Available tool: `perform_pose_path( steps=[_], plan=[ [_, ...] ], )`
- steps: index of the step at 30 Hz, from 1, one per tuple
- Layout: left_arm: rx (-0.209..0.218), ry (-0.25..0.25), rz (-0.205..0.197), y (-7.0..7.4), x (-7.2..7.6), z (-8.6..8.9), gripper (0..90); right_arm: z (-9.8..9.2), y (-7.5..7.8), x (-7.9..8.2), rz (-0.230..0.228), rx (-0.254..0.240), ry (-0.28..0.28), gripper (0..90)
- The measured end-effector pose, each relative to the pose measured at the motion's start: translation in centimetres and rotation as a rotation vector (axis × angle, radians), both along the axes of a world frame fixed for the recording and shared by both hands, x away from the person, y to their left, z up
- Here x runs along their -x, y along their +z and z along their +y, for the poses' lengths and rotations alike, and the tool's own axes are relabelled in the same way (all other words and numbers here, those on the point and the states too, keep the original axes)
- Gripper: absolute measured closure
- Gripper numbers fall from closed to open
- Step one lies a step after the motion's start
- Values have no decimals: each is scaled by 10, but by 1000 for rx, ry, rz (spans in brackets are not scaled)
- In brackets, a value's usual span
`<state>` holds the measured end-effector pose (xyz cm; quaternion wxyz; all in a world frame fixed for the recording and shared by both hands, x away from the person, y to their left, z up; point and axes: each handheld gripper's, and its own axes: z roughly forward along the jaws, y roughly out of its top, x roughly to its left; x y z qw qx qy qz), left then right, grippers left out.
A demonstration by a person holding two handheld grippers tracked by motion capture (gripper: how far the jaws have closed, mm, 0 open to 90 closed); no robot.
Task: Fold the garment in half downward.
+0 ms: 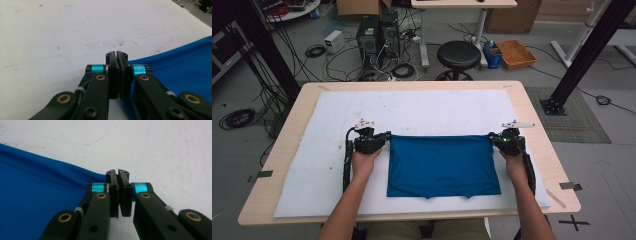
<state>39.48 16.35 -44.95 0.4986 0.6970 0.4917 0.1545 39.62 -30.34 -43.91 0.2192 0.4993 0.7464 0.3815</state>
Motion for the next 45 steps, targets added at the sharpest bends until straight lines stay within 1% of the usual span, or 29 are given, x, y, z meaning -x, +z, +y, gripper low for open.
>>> perform_pose_path(
  steps=[1, 2, 3, 4, 5, 7, 8, 10, 11, 12, 13, 14, 15, 16, 18, 20, 21, 22, 23, 25, 27, 29, 32, 35, 37, 40, 42, 43, 45],
  plan=[
    [-4, -9, -20, 0, 0, 0, 862, -1, 0, 0, -4, -2, -1, 861],
    [22, -17, -31, 1, 1, 2, 790, -2, 1, 1, -14, -7, -6, 813],
    [45, -25, -42, 3, 2, 4, 704, -3, 2, 2, -22, -22, -10, 675],
    [53, -32, -63, 6, 3, 6, 646, -5, 4, 2, -37, -36, -11, 538],
    [63, -39, -80, 8, 5, 8, 582, -7, 5, 4, -53, -42, -9, 460],
    [85, -58, -116, 13, 10, 13, 475, -9, 9, 7, -86, -47, 18, 346],
    [92, -75, -131, 15, 13, 15, 438, -11, 11, 10, -100, -46, 23, 297],
    [103, -126, -176, 18, 18, 20, 411, -13, 15, 16, -117, -57, 46, 234],
    [116, -152, -197, 19, 20, 23, 410, -14, 17, 20, -121, -67, 62, 204],
    [129, -179, -220, 19, 23, 25, 402, -15, 18, 23, -124, -74, 79, 200],
    [129, -179, -220, 19, 23, 25, 374, -15, 18, 23, -124, -74, 79, 200],
    [98, -211, -272, 22, 29, 30, 370, -17, 19, 32, -123, -83, 124, 200],
    [90, -226, -298, 22, 32, 33, 370, -17, 19, 35, -125, -83, 139, 200],
    [88, -239, -311, 23, 34, 35, 370, -19, 19, 39, -133, -79, 160, 200],
    [87, -263, -311, 23, 38, 38, 368, -22, 19, 47, -156, -81, 189, 200],
    [75, -290, -312, 21, 42, 39, 333, -25, 19, 52, -169, -89, 192, 200],
    [60, -295, -313, 20, 44, 39, 306, -25, 19, 55, -172, -94, 191, 200],
    [60, -295, -313, 20, 44, 39, 295, -25, 19, 55, -172, -94, 191, 200],
    [50, -299, -320, 21, 45, 38, 293, -27, 20, 59, -185, -97, 210, 200],
    [65, -286, -336, 23, 48, 37, 257, -26, 20, 62, -188, -92, 219, 200],
    [66, -276, -345, 23, 50, 37, 238, -27, 19, 65, -202, -88, 223, 200],
    [58, -271, -340, 22, 52, 38, 238, -28, 20, 69, -210, -100, 216, 200],
    [61, -269, -333, 19, 51, 38, 237, -32, 23, 73, -228, -123, 197, 200],
    [47, -258, -327, 17, 52, 40, 238, -35, 25, 71, -245, -136, 179, 200],
    [48, -249, -330, 18, 52, 41, 238, -34, 23, 70, -242, -134, 175, 200],
    [40, -237, -332, 18, 52, 41, 238, -33, 21, 71, -224, -128, 183, 200],
    [43, -235, -330, 18, 52, 39, 238, -33, 20, 70, -225, -126, 185, 200],
    [37, -238, -331, 19, 51, 39, 238, -34, 19, 70, -226, -128, 182, 200],
    [44, -240, -333, 19, 51, 38, 238, -35, 19, 71, -223, -132, 177, 200]
  ],
)
